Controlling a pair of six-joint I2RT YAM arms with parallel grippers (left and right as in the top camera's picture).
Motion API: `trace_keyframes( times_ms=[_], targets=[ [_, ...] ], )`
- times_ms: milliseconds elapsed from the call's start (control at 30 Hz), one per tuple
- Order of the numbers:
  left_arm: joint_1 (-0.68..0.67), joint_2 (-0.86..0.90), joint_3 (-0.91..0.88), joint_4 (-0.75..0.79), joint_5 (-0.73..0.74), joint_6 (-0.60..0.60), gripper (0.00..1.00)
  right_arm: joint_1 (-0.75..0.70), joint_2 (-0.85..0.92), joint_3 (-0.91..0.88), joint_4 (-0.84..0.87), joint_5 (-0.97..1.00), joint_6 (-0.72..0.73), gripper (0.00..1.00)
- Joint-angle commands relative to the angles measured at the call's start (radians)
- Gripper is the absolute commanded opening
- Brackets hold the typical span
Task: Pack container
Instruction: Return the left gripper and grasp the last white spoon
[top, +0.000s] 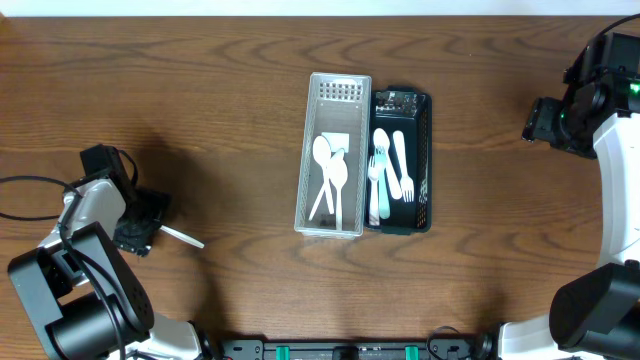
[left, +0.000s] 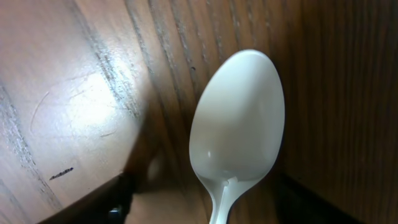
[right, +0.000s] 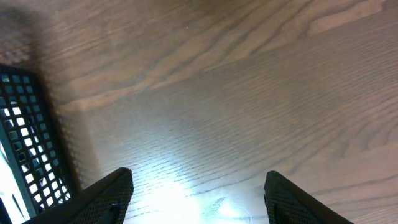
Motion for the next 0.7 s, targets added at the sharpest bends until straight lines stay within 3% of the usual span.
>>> trace_keyframes(
  times_ms=[0,100,600,667],
  targets=[
    [0.000,0.077,-0.044,-0.008,0.063,0.013,0.60,-0.010,0.005,-0.004,-0.001,0.011,-0.015,0.71],
    [0.000,0.077,-0.044,-0.029,0.063,0.013,0.47,-0.010,0.005,-0.004,-0.002,0.011,-0.015,0.71],
    [0.000,0.077,-0.044,-0.050,0.063,0.014,0.19,-0.010,0.005,-0.004,-0.004,0.011,-0.015,0.71],
    [0.000,0.077,-0.044,-0.050,0.063,0.014,0.11,-0.010,0.005,-0.004,-0.004,0.014,-0.015,0.71]
  ],
)
